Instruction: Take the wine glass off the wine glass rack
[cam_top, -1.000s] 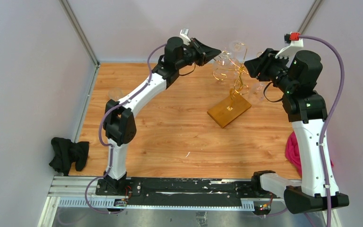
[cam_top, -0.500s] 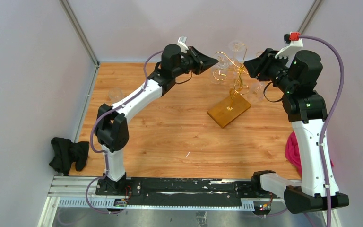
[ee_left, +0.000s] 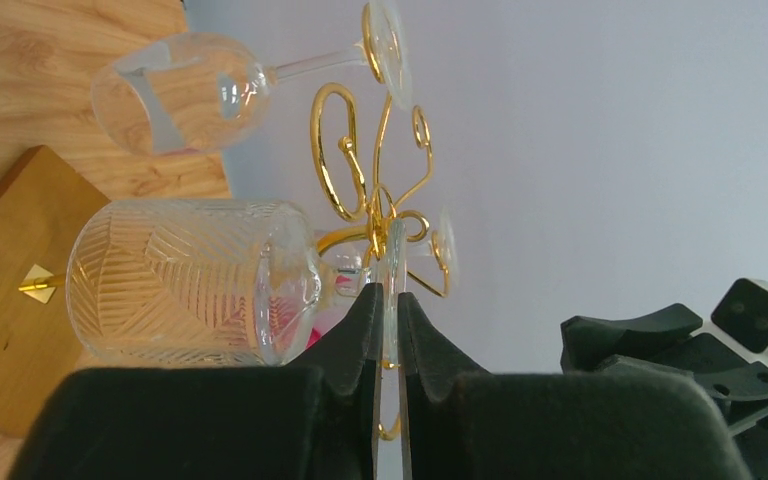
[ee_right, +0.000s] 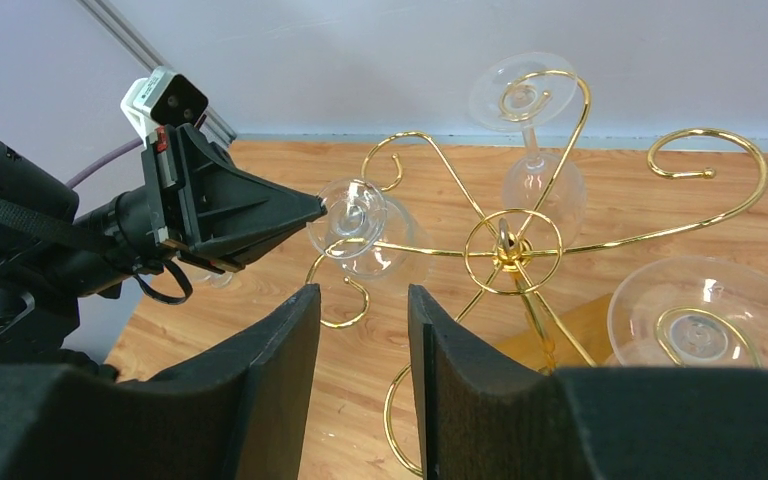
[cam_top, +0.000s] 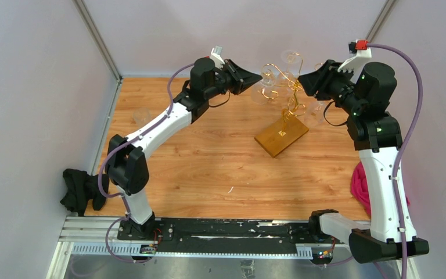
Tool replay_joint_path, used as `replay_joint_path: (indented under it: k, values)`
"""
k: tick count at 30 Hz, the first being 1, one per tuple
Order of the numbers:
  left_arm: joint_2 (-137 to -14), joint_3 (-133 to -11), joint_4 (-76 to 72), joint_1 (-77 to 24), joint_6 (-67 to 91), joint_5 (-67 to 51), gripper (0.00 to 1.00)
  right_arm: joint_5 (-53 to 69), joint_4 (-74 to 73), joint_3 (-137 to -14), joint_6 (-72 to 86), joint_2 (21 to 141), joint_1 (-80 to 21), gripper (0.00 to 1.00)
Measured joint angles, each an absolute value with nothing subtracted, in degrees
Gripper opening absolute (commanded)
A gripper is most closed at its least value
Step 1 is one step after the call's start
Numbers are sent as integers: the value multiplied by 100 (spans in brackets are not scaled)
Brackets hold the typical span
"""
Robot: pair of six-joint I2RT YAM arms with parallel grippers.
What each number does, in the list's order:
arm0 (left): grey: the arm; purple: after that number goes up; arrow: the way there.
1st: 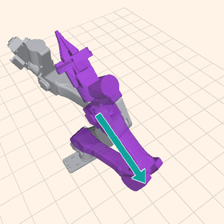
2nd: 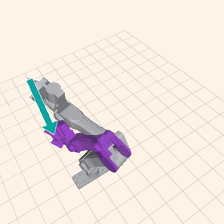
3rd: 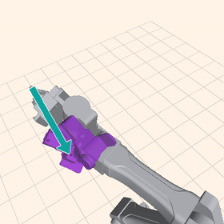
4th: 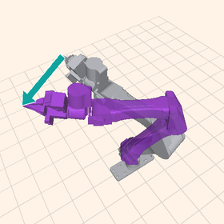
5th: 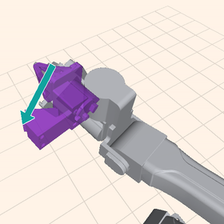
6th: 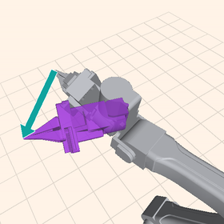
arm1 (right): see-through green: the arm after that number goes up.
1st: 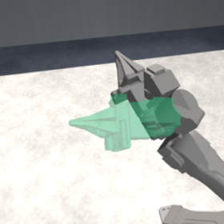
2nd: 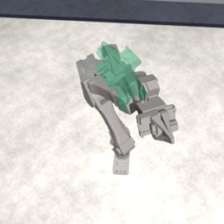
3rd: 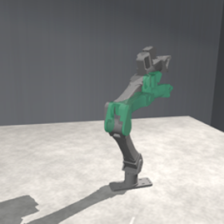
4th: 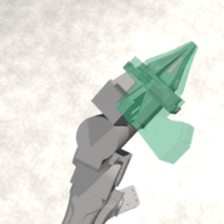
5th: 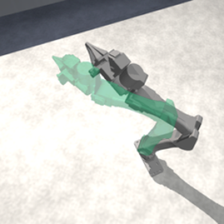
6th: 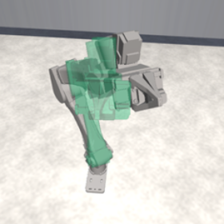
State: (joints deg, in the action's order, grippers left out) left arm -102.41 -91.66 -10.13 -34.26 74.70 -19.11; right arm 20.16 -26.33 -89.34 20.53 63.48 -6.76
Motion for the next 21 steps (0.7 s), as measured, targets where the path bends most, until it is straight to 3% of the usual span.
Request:
replay_joint_path:
  k: [15,21]
  values:
    - [-9242,-8283,-921,-3020,7190,-1667,0,2285,-2480,-8742,2211,6372,-676,41]
    - [-8713,-8062,-829,-2775,7078,-1603,0,2606,-2314,-8739,2344,6563,-676,45]
